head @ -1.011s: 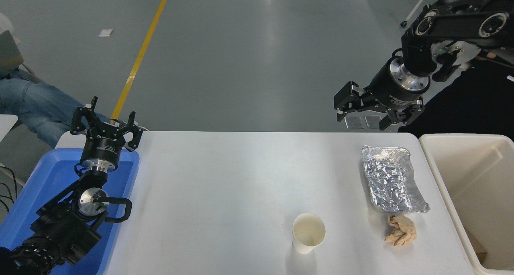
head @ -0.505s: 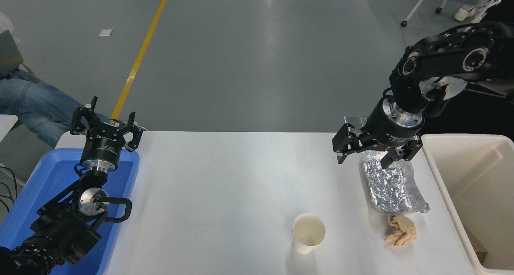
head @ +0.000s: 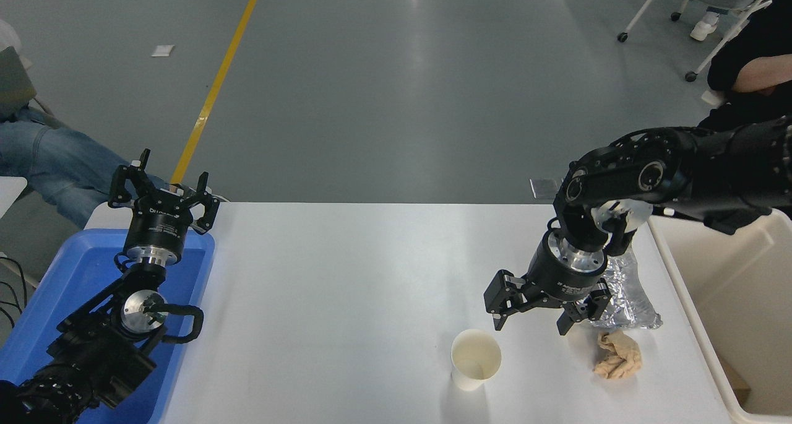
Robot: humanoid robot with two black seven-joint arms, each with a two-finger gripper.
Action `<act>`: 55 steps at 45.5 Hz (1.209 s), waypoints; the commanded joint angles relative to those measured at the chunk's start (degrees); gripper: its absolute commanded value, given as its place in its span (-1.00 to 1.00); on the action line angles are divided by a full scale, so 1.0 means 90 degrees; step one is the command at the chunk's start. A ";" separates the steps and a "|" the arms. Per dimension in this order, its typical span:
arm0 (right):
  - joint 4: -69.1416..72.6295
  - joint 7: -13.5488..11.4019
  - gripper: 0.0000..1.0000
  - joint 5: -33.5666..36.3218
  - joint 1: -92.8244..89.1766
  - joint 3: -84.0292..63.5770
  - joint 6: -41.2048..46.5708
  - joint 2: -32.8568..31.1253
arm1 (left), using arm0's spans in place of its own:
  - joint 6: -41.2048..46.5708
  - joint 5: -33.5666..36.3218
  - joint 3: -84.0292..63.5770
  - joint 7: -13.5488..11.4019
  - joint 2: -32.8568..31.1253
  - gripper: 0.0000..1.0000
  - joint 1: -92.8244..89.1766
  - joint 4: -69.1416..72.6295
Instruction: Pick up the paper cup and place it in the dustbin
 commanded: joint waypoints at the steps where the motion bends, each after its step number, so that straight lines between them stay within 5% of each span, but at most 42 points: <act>1: -0.0643 -0.0001 1.00 -0.0181 -0.0810 0.0233 -0.0176 0.0283 | 0.0000 0.0001 0.0000 0.0004 -0.0006 0.98 0.0001 0.0000; 18: -0.1161 0.0029 1.00 -0.0210 -0.1406 0.0272 -0.0391 0.0488 | 0.0000 0.0001 0.0000 0.0004 0.0004 0.98 0.0001 0.0000; 21: -0.1190 0.0048 0.88 -0.0259 -0.1445 0.0272 -0.0450 0.0537 | 0.0000 0.0001 0.0000 -0.0006 0.0004 0.98 0.0001 0.0000; 23: -0.1190 0.0058 0.62 -0.0385 -0.1465 0.0272 -0.0499 0.0566 | 0.0000 0.0001 0.0000 0.0004 0.0004 0.98 0.0001 0.0000; 28: -0.1141 0.0068 -0.48 -0.0796 -0.1475 0.0272 -0.0489 0.0576 | 0.0000 0.0001 0.0000 0.0004 0.0004 0.98 0.0001 0.0000; 33: -0.1063 0.0068 -0.99 -0.0874 -0.1446 0.0281 -0.0392 0.0595 | 0.0000 0.0001 0.0000 0.0004 -0.0006 0.98 0.0001 0.0000; 55: -0.0946 0.0087 -1.00 -0.0865 -0.0265 0.0369 -0.0128 0.0020 | 0.0000 0.0001 0.0000 -0.0006 0.0004 0.98 0.0001 0.0000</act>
